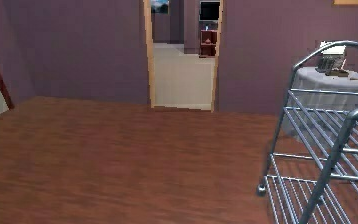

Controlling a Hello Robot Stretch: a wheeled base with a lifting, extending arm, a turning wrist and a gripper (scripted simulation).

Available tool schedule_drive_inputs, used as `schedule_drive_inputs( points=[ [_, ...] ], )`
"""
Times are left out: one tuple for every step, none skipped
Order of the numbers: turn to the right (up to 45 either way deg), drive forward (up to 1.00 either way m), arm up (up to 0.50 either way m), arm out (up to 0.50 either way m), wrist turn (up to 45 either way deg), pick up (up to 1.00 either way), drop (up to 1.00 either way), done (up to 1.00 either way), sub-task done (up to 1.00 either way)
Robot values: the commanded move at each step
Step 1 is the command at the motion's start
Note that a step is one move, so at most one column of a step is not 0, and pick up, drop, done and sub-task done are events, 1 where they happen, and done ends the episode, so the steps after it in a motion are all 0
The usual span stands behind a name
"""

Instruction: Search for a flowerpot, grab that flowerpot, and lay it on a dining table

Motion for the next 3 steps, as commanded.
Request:
schedule_drive_inputs(
  points=[
    [0.0,0.25,0.0,0.0,0.0,0.0,0.0,0.0,0.0],
    [3.0,0.0,0.0,0.0,0.0,0.0,0.0,0.0,0.0],
    [0.0,0.25,0.0,0.0,0.0,0.0,0.0,0.0,0.0]
  ],
)
